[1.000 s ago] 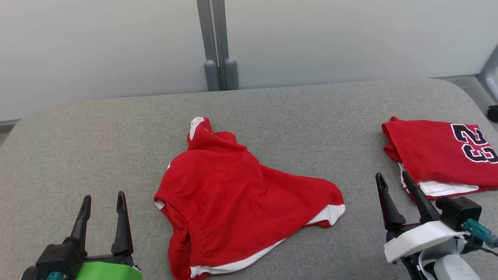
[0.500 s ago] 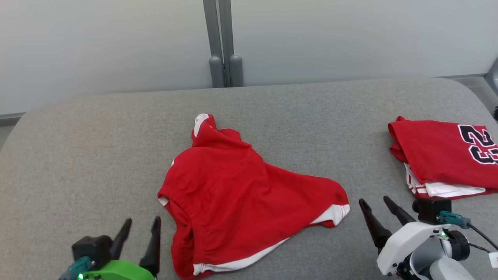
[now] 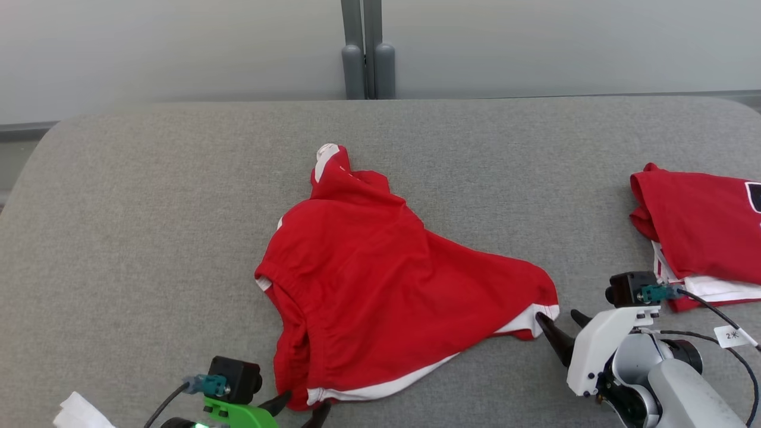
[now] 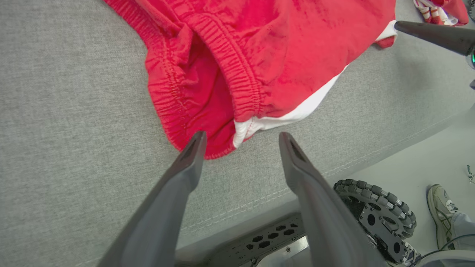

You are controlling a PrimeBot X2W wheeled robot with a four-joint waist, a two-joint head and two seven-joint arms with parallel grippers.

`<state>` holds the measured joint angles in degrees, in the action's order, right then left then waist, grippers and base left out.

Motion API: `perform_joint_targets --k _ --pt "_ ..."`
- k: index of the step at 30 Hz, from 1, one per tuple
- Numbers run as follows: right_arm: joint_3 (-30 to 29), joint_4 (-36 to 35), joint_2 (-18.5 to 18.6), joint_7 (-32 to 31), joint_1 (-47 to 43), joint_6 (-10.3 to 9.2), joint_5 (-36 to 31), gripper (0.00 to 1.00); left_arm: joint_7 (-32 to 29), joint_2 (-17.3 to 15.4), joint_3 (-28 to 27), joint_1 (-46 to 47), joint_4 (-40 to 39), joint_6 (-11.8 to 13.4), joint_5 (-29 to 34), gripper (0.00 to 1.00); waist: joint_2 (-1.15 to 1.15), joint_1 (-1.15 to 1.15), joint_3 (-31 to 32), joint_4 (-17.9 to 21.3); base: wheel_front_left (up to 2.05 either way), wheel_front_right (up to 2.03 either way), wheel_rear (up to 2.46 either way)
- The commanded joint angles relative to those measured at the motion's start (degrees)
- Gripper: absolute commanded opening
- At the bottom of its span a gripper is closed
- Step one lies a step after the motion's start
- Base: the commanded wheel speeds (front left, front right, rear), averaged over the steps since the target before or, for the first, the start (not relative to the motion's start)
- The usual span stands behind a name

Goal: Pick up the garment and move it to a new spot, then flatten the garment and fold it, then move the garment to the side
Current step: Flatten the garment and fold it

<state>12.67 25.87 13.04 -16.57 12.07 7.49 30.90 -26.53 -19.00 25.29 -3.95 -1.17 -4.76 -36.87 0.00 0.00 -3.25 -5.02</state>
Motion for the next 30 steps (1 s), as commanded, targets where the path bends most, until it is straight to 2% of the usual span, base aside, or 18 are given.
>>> perform_joint_targets --k 1,6,13,14,15,16,18,20,22,23,25,27,30 --pt "0.3 0.2 -0.2 -0.3 1.0 0.0 0.3 1.0 -0.3 -0.2 0.6 1.3 0.4 -0.6 -1.0 1.0 0.0 0.0 -1.5 -1.3 0.0 0.0 0.0" --pt "1.4 0.9 -0.2 -0.2 2.1 0.0 0.5 1.0 0.6 0.3 2.9 3.6 2.7 -1.9 -0.9 1.0 0.0 0.0 -2.3 -1.4 0.0 0.0 0.0" --pt "3.2 2.2 0.0 -0.4 2.5 0.0 1.0 1.0 3.4 0.2 4.0 5.9 5.7 -2.2 0.2 1.0 0.0 0.0 -2.9 -1.0 0.0 0.0 0.0" --pt "3.4 2.3 0.1 -0.4 2.5 0.0 1.1 1.0 3.6 0.2 4.1 6.1 5.9 -2.2 0.2 0.95 0.0 0.0 -2.9 -1.0 0.0 0.0 0.0" --pt "3.6 2.5 0.2 -0.3 2.4 0.0 1.3 1.0 3.9 0.2 4.2 6.2 6.1 -2.3 0.1 0.68 0.0 0.0 -2.9 -1.0 0.0 0.0 0.0" --pt "3.8 2.7 0.2 -0.3 2.3 0.0 1.4 1.0 4.0 0.2 4.3 6.2 6.3 -2.3 -0.1 0.46 0.0 0.0 -2.8 -1.0 0.0 0.0 0.0" --pt "4.3 2.9 0.2 -0.1 2.3 0.0 1.7 1.0 4.2 0.0 4.5 6.4 6.8 -2.4 -0.5 0.27 0.0 0.0 -2.6 -0.9 0.0 0.0 0.0" --pt "4.7 3.2 0.3 0.1 2.3 0.0 2.0 1.0 4.4 -0.1 4.8 6.5 7.2 -2.4 -0.9 0.02 0.0 0.0 -2.5 -0.8 0.0 0.0 0.0" --pt "5.3 3.4 0.3 0.6 2.4 0.0 2.4 1.0 4.7 -0.1 5.1 6.8 7.4 -2.5 -1.0 0.0 0.0 0.0 -2.5 -0.8 0.0 0.0 0.0" --pt "5.7 3.3 0.3 1.0 2.7 0.0 2.5 0.89 4.8 -0.2 5.2 7.0 7.6 -2.5 -1.0 0.0 0.0 0.0 -2.5 -0.8 0.0 0.0 0.0" --pt "6.5 3.2 0.4 2.1 3.1 0.0 3.0 0.4 5.2 -0.4 5.4 7.1 7.9 -2.6 -1.2 0.0 0.0 0.0 -2.5 -0.7 0.0 0.0 0.0" --pt "6.9 3.6 0.7 3.0 3.5 0.0 3.2 0.0 5.5 -0.6 5.6 7.3 8.2 -2.6 -1.4 0.0 0.0 0.0 -2.5 -0.7 0.0 0.0 0.0" --pt "7.6 4.5 0.9 4.2 3.9 -0.01 3.6 0.0 6.0 -0.7 5.7 7.4 8.7 -2.7 -1.7 0.0 0.0 0.0 -2.3 -0.7 0.0 0.0 0.0"
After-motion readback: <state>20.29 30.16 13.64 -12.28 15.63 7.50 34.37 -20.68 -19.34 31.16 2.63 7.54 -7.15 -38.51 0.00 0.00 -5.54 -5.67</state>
